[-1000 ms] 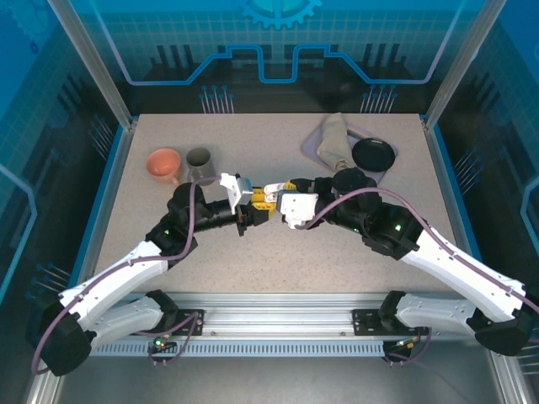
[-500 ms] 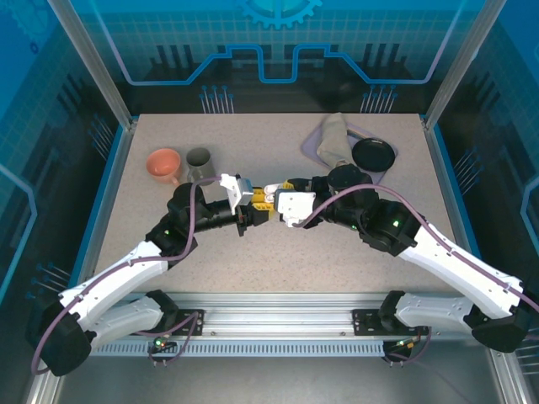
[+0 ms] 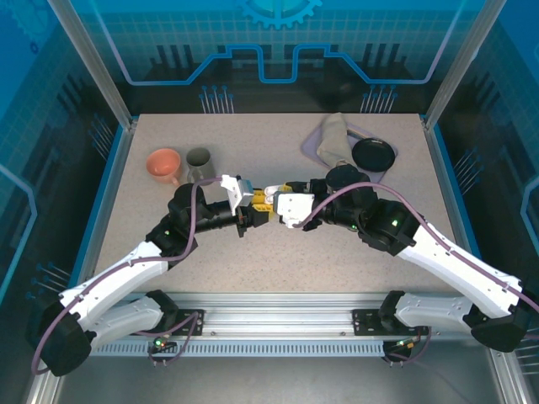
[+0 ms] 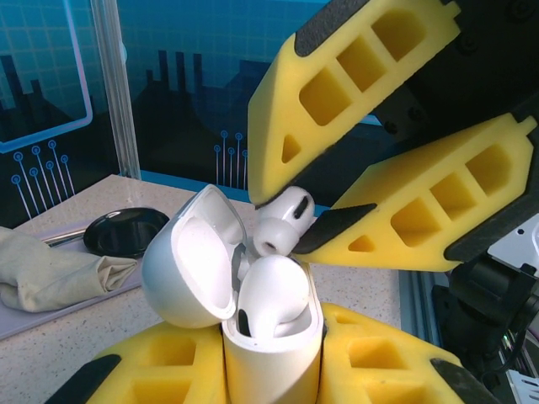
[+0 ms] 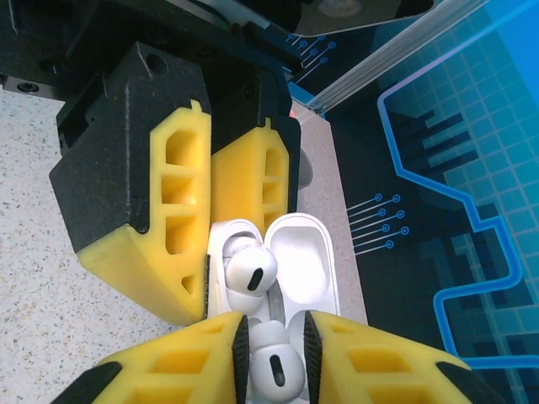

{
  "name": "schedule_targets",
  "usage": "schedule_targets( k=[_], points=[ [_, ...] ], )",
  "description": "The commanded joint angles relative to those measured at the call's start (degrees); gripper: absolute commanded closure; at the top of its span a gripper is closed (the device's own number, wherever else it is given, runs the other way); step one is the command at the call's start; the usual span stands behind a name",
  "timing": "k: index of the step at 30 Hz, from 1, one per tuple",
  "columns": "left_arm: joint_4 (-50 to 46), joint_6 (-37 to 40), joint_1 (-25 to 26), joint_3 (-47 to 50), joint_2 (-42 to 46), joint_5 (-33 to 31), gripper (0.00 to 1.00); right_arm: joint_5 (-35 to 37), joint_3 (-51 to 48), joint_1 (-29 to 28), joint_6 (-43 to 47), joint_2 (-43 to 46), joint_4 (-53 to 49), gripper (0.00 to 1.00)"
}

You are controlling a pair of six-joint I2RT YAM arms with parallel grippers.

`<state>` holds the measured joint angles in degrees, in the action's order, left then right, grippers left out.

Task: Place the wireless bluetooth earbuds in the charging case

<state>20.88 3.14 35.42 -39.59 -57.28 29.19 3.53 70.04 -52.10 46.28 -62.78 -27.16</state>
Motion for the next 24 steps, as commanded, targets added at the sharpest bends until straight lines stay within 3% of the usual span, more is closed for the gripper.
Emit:
schedule_targets(
  k=[1, 10, 22, 24],
  points=[
    [3.2, 1.2, 0.4, 0.1, 0.9, 0.3, 1.00, -2.6, 1.4, 0.1, -1.4, -0.6, -2.8, 0.71],
    [3.4, 1.1, 0.4, 0.1, 0.6, 0.4, 1.00, -3.0, 2.4, 0.5, -1.9, 0.0, -2.9, 0.61],
    [3.6, 1.0, 0.3, 0.4, 0.8, 0.3, 1.00, -5.5, 3.1, 3.5, -6.6, 5.8, -2.0, 0.25],
    [3.7, 1.0, 0.4, 0.3, 0.9, 0.3, 1.00, -7.6, 1.9, 5.7, -8.6, 7.3, -1.0, 0.13]
  ],
)
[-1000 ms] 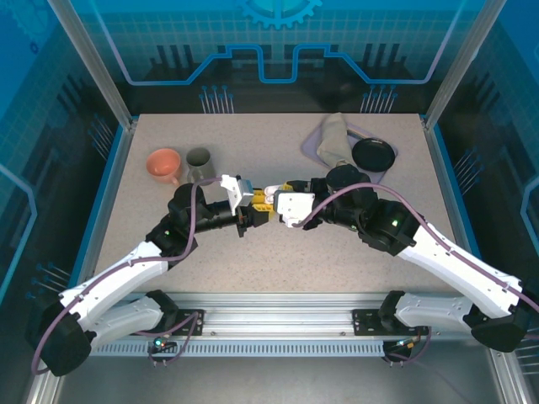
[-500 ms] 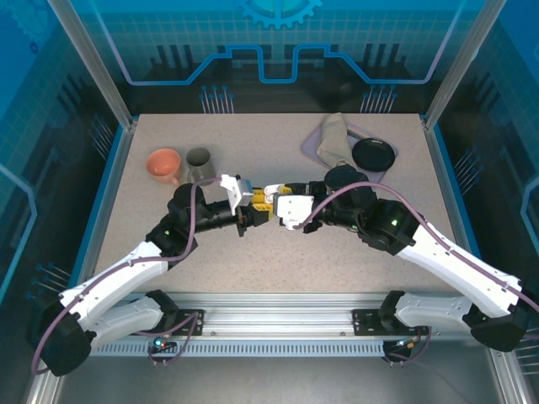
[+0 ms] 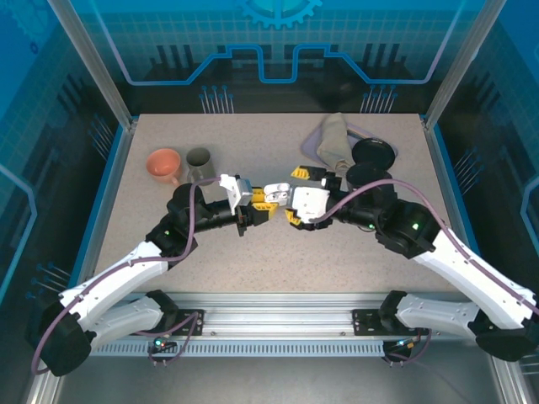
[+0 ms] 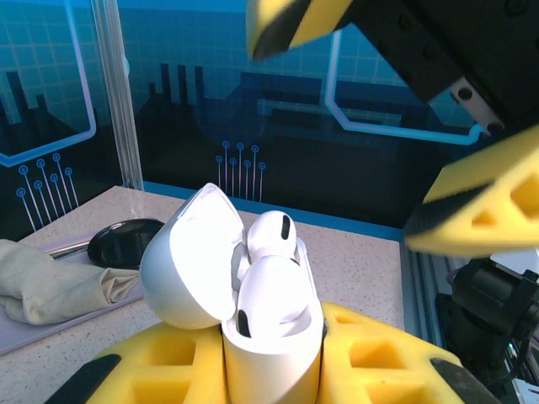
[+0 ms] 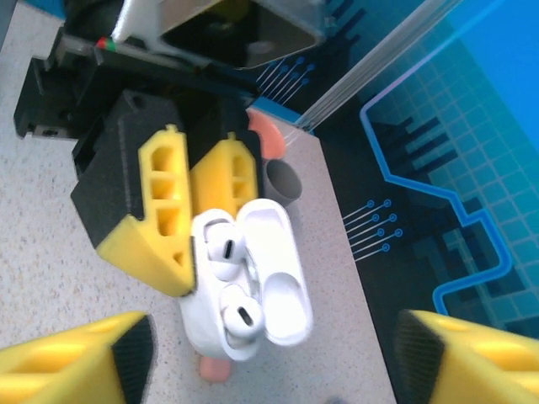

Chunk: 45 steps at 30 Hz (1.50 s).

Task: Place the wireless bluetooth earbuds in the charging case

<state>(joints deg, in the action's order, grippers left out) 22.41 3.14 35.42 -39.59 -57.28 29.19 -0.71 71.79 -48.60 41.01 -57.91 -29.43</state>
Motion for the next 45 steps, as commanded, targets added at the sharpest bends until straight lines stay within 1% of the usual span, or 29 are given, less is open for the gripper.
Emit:
schedule_targets(
  k=[1, 2, 3, 5, 8, 11, 14, 16, 23, 37, 40, 45],
  points=[
    [2.3, 1.0, 0.4, 0.5, 1.0, 0.4, 1.00, -4.6, -0.6, 3.6, -4.6, 3.3, 2.0, 0.05],
    [2.4, 1.1, 0.4, 0.4, 1.2, 0.4, 1.00, -6.6, -1.3, 5.2, -5.9, 3.9, 2.7, 0.00],
    [2.4, 1.2, 0.4, 0.5, 1.4, 0.4, 1.00, -9.0, -1.8, 6.8, -7.4, 4.4, 2.8, 0.00],
    [2.3, 1.4, 0.4, 0.7, 1.8, 0.4, 1.00, -16.6, -2.1, 11.2, -10.0, 4.7, 2.2, 0.00],
    [1.9, 1.8, 0.4, 0.7, 2.3, 0.3, 1.00, -26.0, -2.1, 15.2, -11.5, 3.6, 1.2, 0.00],
    [1.8, 2.0, 0.4, 0.9, 2.8, 0.6, 1.00, -31.6, -0.2, 17.4, -12.6, 0.7, -0.3, 0.00],
    [1.9, 2.2, 0.4, 1.4, 3.1, 0.5, 1.00, -36.7, 3.7, 18.1, -13.5, -3.8, -4.0, 0.00],
    [1.9, 2.4, 0.4, 1.4, 3.3, 0.5, 1.00, -38.9, 5.9, 18.2, -13.7, -6.2, -5.9, 0.00],
    [1.8, 2.9, 0.4, 1.2, 3.3, 0.5, 1.00, -42.0, 6.1, 18.1, -14.3, -9.9, -5.7, 0.00],
    [1.5, 3.2, 0.4, 0.7, 3.0, 0.6, 1.00, -42.2, 7.3, 15.0, -11.1, -13.4, -10.8, 0.00],
    [1.2, 3.1, 0.4, 0.4, 2.9, 0.6, 1.00, -42.6, 6.9, 14.6, -10.7, -13.1, -10.8, 0.02],
    [0.5, 3.2, 0.4, 0.0, 2.7, 0.5, 1.00, -44.6, 6.6, 14.3, -9.6, -12.3, -11.3, 0.09]
  ],
)
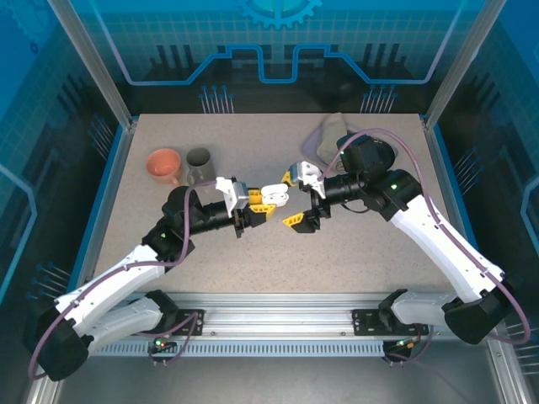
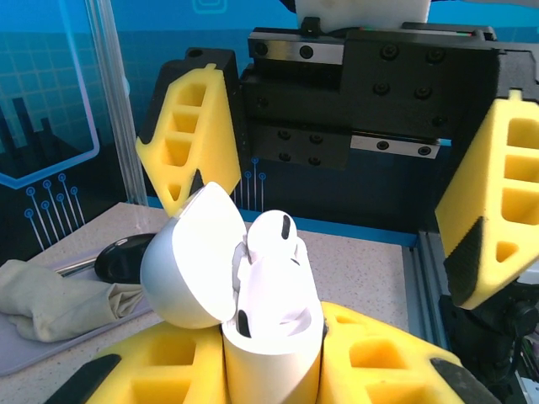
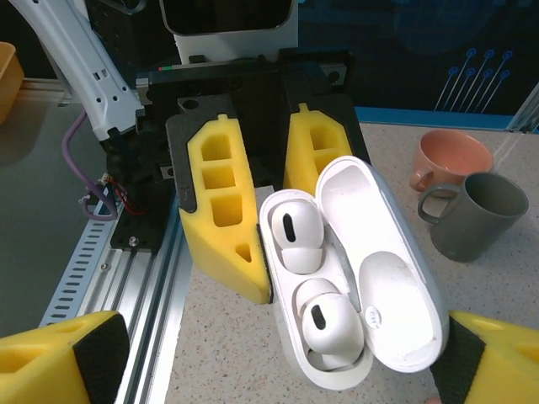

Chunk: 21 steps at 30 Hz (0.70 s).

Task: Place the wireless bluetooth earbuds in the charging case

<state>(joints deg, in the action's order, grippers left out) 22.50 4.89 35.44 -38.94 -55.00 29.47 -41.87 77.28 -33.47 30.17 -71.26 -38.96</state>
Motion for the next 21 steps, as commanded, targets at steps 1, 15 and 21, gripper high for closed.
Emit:
schedule_targets(
  k=[1, 15, 21],
  points=[
    [0.4, 1.4, 0.4, -0.7, 0.3, 0.3, 1.00, -3.6, 1.0, -1.0, 1.4, 1.2, -2.0, 0.10],
    [0.6, 1.0, 0.4, -0.9, -0.1, 0.3, 1.00, -2.3, 0.2, -0.9, 2.1, 3.8, -2.4, 0.14],
    [0.5, 1.0, 0.4, -0.9, -0.1, 0.3, 1.00, 2.0, -0.5, -1.0, 1.0, 5.5, -0.4, 0.13]
  ],
)
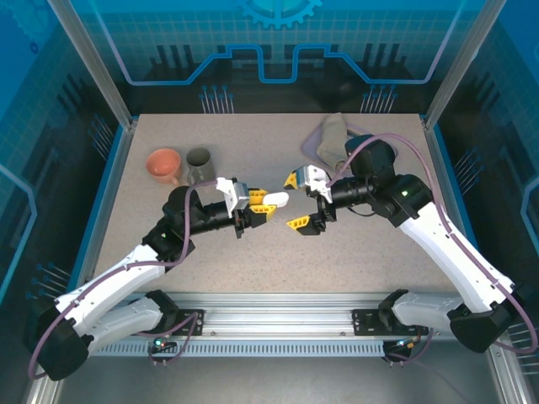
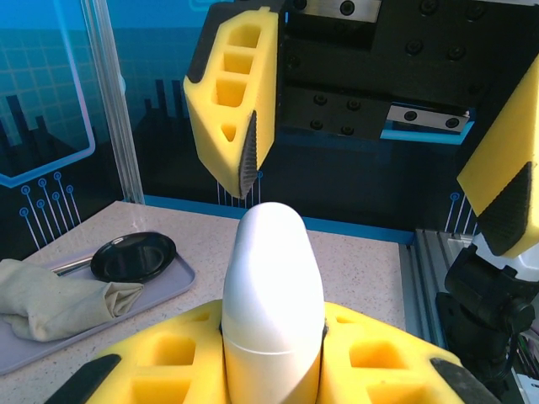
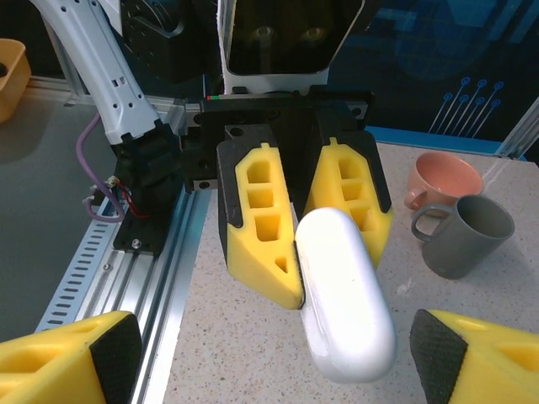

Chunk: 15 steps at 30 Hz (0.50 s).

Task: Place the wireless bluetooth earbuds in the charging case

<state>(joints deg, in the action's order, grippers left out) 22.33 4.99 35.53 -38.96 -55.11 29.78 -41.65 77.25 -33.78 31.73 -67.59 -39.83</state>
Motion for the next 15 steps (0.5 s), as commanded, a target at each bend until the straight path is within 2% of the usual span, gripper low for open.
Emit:
schedule_targets(
  k=[1, 7, 15],
  points=[
    [0.7, 0.9, 0.3, -0.8, 0.0, 0.0, 1.00, 3.2, -0.5, -0.7, -0.7, 2.1, 0.8, 0.13],
    [0.9, 0.8, 0.3, -0.9, 0.1, 0.0, 1.00, 11.5, -2.0, 0.7, -3.6, 4.1, 4.2, 0.11],
    [1.2, 0.6, 0.3, -1.0, 0.5, 0.3, 1.00, 11.5, -8.5, 3.3, -8.1, 9.4, 9.6, 0.08]
  ],
)
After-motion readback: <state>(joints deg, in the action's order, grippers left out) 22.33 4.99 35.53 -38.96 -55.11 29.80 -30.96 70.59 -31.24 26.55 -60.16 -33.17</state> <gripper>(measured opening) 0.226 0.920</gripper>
